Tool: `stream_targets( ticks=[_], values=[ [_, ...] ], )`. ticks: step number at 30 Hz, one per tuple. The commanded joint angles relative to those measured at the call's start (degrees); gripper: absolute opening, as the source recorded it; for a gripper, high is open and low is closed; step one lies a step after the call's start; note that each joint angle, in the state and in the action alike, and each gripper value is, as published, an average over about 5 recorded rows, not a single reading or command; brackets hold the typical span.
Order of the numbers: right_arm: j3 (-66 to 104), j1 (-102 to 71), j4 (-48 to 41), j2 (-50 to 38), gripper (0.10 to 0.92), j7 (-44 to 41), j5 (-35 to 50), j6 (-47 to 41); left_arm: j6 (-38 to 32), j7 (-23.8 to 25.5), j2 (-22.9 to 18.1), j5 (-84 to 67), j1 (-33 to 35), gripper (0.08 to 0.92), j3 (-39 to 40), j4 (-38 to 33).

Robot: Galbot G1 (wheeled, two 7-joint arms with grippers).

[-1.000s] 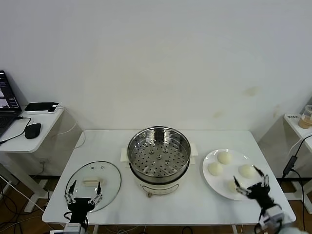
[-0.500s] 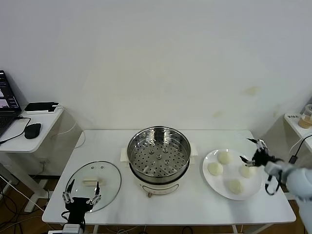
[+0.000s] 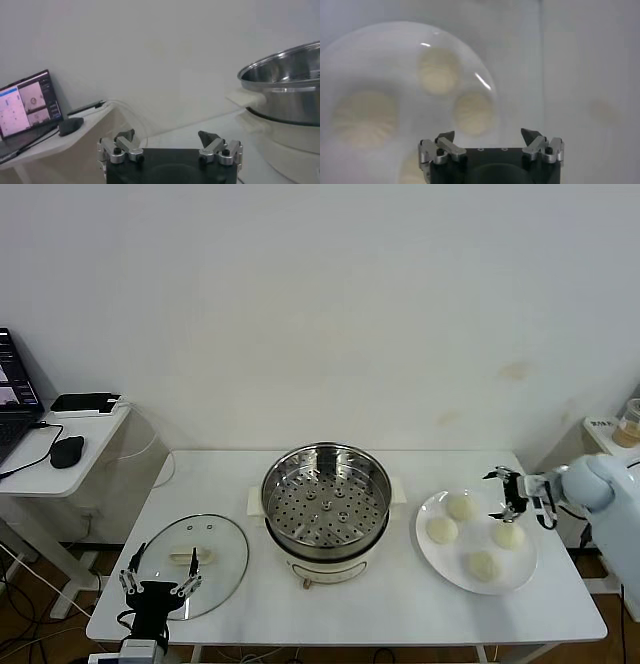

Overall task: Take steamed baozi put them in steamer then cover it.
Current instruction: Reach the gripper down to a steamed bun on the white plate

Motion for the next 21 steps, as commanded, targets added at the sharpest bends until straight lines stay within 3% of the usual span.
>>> stream_targets(
  ticks=[1, 21],
  values=[
    [-13.73, 11.48, -10.35, 4.85, 0.823, -5.74, -0.42, 0.76, -0.13, 0.1, -0.24, 0.21, 0.13, 0.823, -0.44, -0.55],
    [-13.96, 12.81, -20.53, 13.19, 0.82, 0.04, -8.45, -0.25, -1.47, 0.6, -0.76, 0.17, 0.94, 0.823, -1.96, -0.3]
  ],
)
